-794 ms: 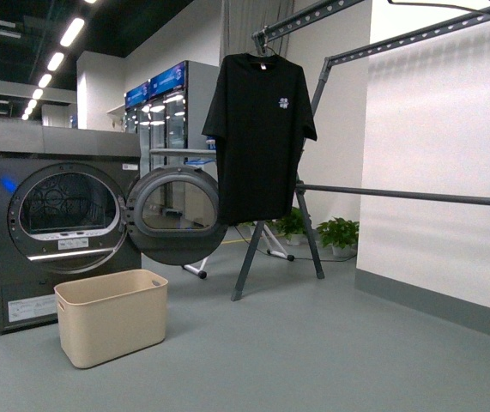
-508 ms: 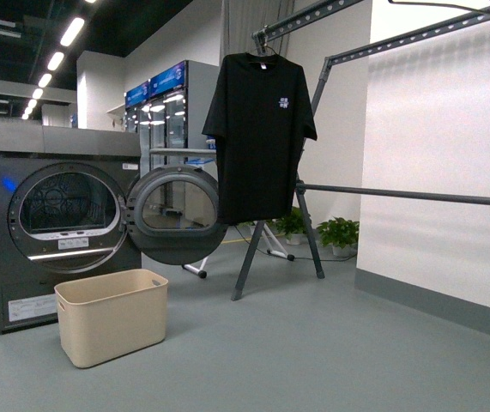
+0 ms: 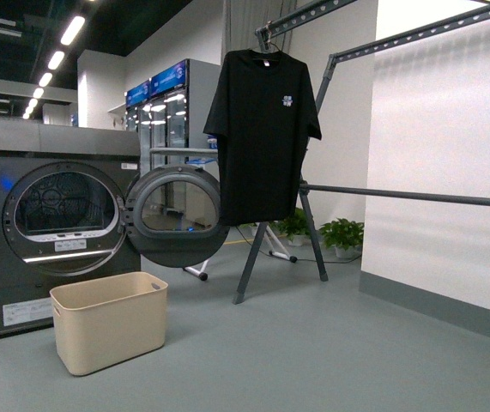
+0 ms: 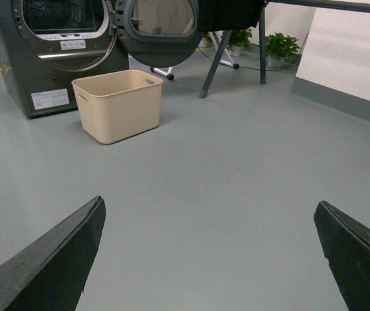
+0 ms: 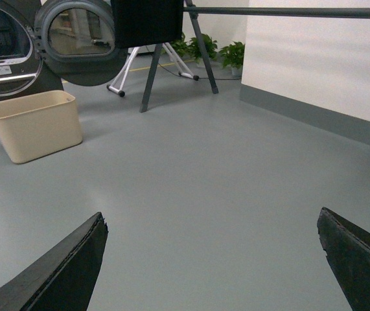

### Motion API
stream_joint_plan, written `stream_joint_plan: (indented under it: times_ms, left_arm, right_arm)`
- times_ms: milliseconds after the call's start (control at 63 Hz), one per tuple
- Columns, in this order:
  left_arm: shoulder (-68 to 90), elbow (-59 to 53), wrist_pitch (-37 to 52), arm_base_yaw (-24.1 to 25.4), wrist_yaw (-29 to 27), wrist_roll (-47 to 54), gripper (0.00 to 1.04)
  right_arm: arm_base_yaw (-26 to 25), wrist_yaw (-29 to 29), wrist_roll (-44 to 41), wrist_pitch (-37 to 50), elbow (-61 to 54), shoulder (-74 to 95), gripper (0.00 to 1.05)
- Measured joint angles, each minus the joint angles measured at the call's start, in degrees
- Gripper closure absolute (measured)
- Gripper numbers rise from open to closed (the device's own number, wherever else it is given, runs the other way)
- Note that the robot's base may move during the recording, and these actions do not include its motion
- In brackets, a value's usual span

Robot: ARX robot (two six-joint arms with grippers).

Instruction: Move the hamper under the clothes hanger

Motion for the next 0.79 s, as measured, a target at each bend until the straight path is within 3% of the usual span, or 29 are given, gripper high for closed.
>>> stream_joint_plan:
  times_ms: [794]
  left_arm:
    - [0.11,0.00,0.00,0.00,0.02,0.00,0.07]
  right_arm:
    - [0.00,-0.02,0.02,-0.02,0.00,0.02,0.08]
